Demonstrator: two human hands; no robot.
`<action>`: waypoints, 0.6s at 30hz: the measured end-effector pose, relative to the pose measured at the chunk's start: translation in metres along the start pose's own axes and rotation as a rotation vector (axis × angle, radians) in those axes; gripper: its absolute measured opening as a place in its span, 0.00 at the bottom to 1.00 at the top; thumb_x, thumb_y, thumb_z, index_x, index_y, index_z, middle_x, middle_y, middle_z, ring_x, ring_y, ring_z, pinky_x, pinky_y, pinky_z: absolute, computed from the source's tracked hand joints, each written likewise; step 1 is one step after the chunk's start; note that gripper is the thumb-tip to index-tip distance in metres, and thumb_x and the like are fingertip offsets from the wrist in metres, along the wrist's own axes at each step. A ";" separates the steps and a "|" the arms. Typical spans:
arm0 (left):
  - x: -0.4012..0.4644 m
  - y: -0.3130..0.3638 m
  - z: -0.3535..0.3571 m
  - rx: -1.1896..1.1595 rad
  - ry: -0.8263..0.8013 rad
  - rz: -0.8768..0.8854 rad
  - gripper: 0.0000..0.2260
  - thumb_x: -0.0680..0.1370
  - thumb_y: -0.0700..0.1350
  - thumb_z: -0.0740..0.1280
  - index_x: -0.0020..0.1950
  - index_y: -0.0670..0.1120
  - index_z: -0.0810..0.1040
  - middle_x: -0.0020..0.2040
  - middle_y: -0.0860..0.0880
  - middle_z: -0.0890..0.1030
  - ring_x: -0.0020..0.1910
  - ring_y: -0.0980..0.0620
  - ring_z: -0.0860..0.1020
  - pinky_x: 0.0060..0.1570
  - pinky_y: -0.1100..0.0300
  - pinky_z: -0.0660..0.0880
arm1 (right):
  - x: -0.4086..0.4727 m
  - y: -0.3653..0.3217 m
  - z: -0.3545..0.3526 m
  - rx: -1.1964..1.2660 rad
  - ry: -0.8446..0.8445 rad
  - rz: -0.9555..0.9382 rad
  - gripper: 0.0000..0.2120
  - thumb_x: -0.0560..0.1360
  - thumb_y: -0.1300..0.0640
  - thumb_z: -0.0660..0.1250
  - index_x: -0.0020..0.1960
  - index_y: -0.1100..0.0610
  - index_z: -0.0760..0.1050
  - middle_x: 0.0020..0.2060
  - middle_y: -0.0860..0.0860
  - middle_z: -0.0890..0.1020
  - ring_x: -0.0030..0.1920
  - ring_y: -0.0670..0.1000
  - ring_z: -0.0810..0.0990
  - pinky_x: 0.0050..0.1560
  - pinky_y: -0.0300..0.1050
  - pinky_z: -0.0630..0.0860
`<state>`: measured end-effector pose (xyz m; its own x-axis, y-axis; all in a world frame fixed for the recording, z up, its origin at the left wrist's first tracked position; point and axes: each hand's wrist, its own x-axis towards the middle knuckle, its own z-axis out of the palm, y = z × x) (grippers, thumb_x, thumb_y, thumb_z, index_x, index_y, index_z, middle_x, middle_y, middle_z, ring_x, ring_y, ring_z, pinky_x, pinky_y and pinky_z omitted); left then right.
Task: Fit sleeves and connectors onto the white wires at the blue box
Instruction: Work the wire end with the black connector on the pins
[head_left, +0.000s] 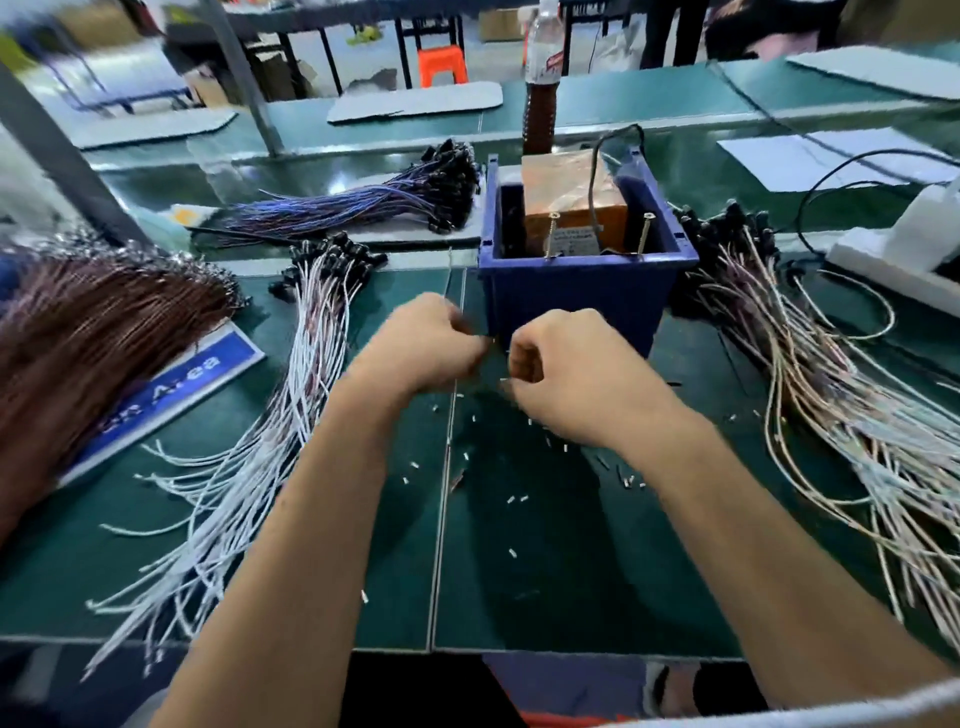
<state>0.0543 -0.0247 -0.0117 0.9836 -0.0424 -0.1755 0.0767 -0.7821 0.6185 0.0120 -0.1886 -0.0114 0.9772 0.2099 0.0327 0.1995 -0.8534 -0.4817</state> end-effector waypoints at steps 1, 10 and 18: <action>0.005 -0.011 -0.006 0.038 0.137 -0.042 0.09 0.75 0.47 0.69 0.40 0.44 0.82 0.42 0.42 0.86 0.39 0.43 0.83 0.39 0.56 0.80 | 0.004 -0.012 0.009 0.004 -0.028 -0.031 0.11 0.76 0.50 0.75 0.38 0.51 0.76 0.40 0.50 0.82 0.42 0.56 0.82 0.45 0.50 0.82; 0.045 -0.089 -0.066 0.275 0.626 -0.442 0.24 0.79 0.53 0.70 0.67 0.37 0.76 0.64 0.34 0.78 0.64 0.34 0.77 0.62 0.47 0.75 | 0.034 -0.078 0.064 0.021 -0.080 -0.172 0.03 0.76 0.56 0.71 0.47 0.55 0.79 0.47 0.56 0.83 0.50 0.62 0.82 0.52 0.53 0.82; 0.052 -0.100 -0.073 0.202 0.595 -0.414 0.07 0.75 0.39 0.71 0.50 0.37 0.79 0.52 0.36 0.82 0.51 0.36 0.79 0.46 0.53 0.72 | 0.051 -0.088 0.086 0.028 -0.137 -0.167 0.08 0.78 0.53 0.70 0.52 0.57 0.80 0.51 0.58 0.83 0.54 0.63 0.81 0.55 0.53 0.81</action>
<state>0.1094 0.0967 -0.0265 0.8076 0.5783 0.1158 0.4842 -0.7622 0.4296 0.0381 -0.0616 -0.0431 0.9114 0.4114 -0.0045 0.3533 -0.7881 -0.5041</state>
